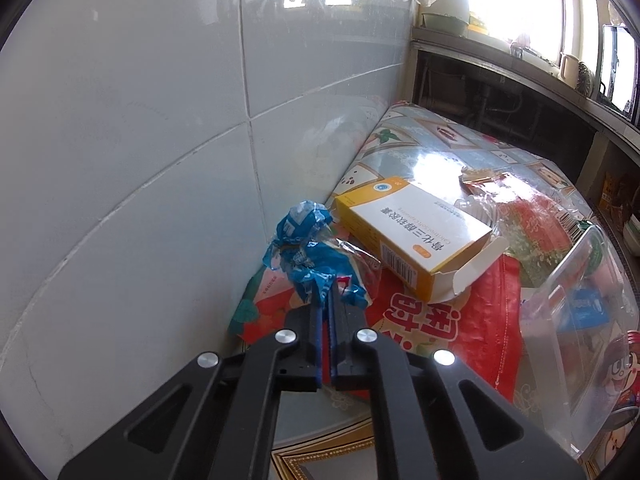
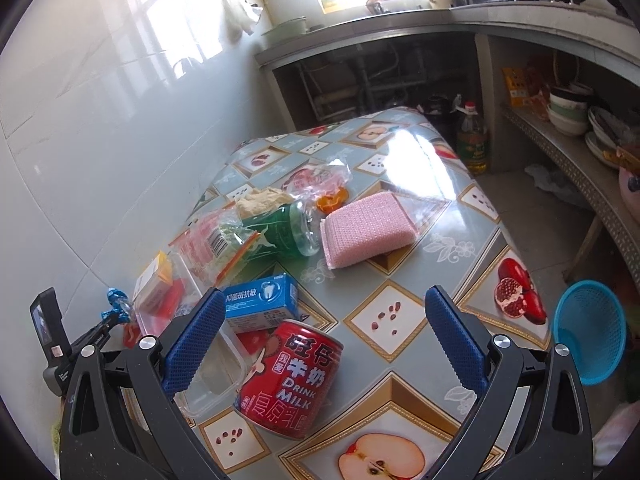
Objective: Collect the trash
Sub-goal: 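Grasp the blue candy wrapper with the left tool while the right tool grasps the clear zip bag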
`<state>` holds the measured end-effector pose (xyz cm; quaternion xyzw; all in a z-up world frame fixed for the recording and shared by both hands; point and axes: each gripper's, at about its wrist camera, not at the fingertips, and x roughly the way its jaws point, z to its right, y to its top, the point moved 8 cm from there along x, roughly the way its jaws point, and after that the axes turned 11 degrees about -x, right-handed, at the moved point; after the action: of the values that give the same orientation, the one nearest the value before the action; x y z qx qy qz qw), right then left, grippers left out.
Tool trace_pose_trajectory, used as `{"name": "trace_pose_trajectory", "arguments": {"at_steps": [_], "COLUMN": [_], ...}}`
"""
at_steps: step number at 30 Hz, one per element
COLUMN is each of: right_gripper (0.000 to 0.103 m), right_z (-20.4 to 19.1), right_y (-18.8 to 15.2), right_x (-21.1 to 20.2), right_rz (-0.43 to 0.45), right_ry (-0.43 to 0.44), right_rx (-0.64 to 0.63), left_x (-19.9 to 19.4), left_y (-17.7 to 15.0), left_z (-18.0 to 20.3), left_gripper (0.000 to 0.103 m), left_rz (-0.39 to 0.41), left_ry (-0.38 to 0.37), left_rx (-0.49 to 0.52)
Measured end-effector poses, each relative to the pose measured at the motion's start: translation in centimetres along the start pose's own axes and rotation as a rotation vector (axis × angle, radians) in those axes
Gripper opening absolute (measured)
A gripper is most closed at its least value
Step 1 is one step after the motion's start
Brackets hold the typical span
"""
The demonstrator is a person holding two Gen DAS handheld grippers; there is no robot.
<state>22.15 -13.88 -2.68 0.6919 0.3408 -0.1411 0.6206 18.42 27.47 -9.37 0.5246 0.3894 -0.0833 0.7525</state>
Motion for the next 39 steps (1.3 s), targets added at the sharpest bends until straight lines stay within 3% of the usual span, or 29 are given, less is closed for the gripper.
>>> {"name": "trace_pose_trajectory", "arguments": {"at_steps": [8, 12, 17, 22, 28, 33, 39], "right_gripper": [0.095, 0.095, 0.095, 0.095, 0.095, 0.095, 0.070], "right_z": [3.2, 2.3, -3.1, -8.7, -13.9, -15.5, -16.2], "right_y": [2.1, 3.6, 7.0, 9.0, 8.7, 6.9, 6.1], "right_x": [2.6, 3.5, 5.3, 10.5, 17.7, 21.0, 21.6], "right_rz": [-0.074, -0.097, -0.123, -0.234, -0.374, -0.456, -0.467], "right_ry": [0.077, 0.139, 0.283, 0.334, 0.282, 0.250, 0.238], "right_rx": [0.135, 0.144, 0.001, -0.175, -0.437, -0.546, -0.593], "left_x": [-3.3, -5.2, -5.8, -5.8, -5.6, -5.0, -4.2], "left_y": [0.8, 1.0, 1.3, 1.2, 1.2, 0.9, 0.7], "left_z": [-0.7, -0.8, 0.3, 1.5, 1.8, 1.5, 1.4], "left_gripper": [0.001, 0.001, 0.001, 0.001, 0.001, 0.001, 0.001], "left_rz": [0.093, 0.140, 0.153, 0.150, 0.143, 0.124, 0.108], "left_ry": [-0.048, -0.091, -0.137, -0.172, -0.187, -0.186, -0.191], "left_rx": [-0.031, -0.035, -0.018, -0.010, -0.006, -0.015, -0.020]}}
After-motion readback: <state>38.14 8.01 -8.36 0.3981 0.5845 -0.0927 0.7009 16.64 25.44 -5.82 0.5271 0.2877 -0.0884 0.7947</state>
